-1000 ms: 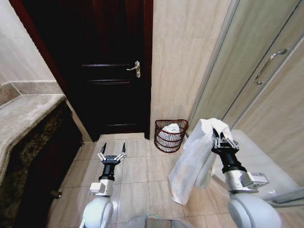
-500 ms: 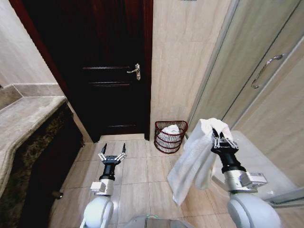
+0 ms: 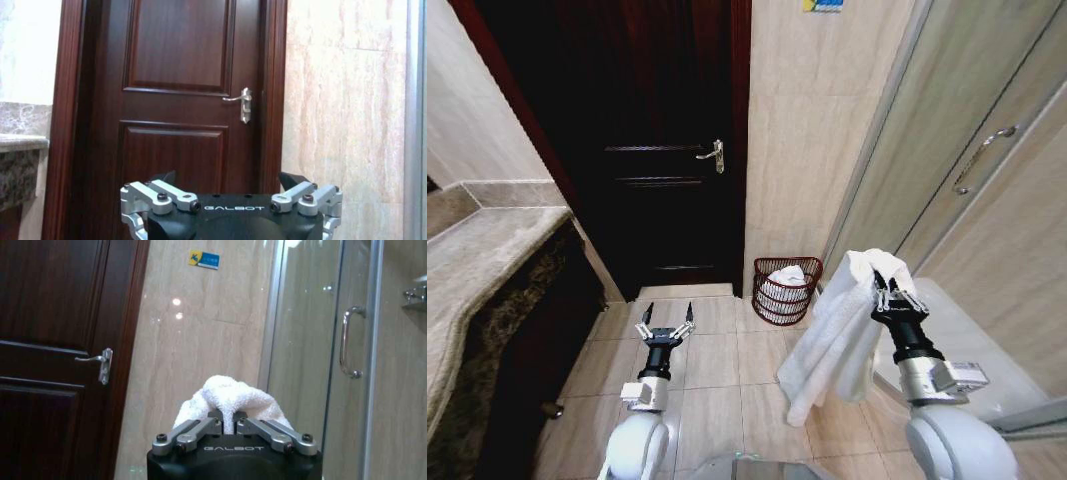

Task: Discard the used towel into the hamper.

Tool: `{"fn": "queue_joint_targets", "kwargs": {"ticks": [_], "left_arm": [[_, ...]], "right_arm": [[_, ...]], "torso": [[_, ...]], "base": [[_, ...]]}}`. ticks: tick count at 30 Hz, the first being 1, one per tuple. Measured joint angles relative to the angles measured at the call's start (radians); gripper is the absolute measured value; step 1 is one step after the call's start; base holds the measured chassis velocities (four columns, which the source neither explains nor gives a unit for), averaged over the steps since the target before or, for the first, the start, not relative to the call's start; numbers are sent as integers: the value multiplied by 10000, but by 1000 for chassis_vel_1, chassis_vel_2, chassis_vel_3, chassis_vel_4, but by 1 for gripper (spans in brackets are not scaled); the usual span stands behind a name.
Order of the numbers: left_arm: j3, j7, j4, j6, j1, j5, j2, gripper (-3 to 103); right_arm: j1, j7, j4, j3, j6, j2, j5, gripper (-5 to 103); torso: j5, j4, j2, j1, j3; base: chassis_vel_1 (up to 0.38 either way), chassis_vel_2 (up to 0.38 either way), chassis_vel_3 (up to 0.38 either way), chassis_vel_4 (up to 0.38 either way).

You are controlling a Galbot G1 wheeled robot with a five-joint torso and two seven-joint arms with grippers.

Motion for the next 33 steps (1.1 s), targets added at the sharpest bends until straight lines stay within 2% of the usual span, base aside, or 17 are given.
{"fn": "queue_joint_targets", "kwargs": {"ticks": [10, 21, 33], "left_arm": [[-15, -110, 156, -532, 7, 26, -36, 100], [-18, -142, 35, -555, 136, 38, -155, 100], [-58, -161, -48, -561, 227, 44, -196, 100]], "right_arm": [[82, 44, -147, 21, 28, 23, 69, 7], [187, -96, -231, -2, 95, -46, 187, 7], [274, -144, -305, -49, 99, -80, 187, 7]], "torso": [[1, -1, 268, 115, 155], [0, -1, 242, 101, 139], [-1, -1, 194, 88, 117]], "base": [[0, 0, 0, 0], [-13, 7, 7, -11], [-105, 104, 108, -103]]}}
